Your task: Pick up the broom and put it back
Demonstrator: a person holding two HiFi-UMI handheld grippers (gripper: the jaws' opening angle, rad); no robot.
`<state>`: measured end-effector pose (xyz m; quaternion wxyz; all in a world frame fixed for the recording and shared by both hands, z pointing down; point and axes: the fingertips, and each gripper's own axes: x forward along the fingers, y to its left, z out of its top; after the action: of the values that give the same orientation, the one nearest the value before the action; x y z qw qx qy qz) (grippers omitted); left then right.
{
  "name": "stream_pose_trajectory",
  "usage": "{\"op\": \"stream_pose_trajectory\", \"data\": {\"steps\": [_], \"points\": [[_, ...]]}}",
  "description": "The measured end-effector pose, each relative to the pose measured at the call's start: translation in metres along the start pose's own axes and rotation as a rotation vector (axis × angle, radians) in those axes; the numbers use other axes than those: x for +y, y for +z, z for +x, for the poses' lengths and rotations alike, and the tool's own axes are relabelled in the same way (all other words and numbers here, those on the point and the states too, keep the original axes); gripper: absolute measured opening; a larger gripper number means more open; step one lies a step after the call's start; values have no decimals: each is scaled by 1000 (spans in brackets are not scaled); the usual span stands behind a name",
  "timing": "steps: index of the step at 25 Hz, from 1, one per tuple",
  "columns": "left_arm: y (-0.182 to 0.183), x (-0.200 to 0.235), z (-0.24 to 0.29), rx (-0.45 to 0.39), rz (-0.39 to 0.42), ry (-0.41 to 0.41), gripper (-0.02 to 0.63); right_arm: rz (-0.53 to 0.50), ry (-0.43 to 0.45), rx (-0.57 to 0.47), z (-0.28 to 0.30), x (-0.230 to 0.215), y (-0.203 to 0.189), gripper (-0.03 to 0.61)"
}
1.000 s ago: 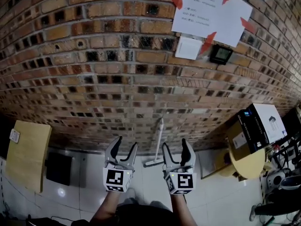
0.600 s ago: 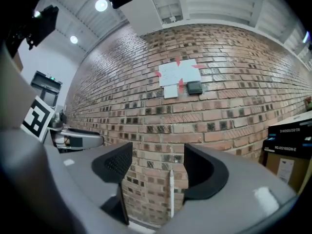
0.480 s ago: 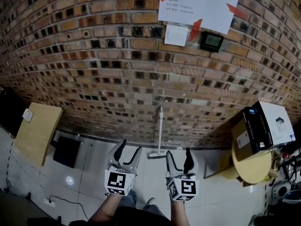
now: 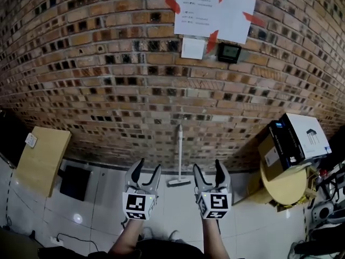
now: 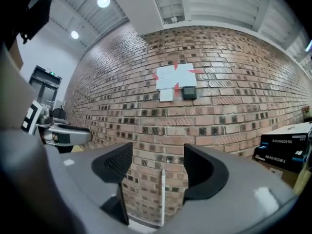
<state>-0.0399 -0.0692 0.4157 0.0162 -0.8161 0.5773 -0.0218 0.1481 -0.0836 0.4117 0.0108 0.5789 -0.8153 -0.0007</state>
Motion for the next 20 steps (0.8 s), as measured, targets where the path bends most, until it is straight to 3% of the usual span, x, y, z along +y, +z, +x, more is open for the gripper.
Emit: {"op": "stream_pose_trajectory", "data": {"steps": [5, 11, 20], "points": [[5, 22, -16, -17, 1, 1, 239, 3, -21, -10, -3, 15, 6, 324], [9, 40, -17, -43, -36, 6, 239, -14, 20, 28, 3, 49, 0, 324], [18, 49, -13, -53, -17, -32, 239, -68, -13, 8, 5, 57, 13, 324]]}}
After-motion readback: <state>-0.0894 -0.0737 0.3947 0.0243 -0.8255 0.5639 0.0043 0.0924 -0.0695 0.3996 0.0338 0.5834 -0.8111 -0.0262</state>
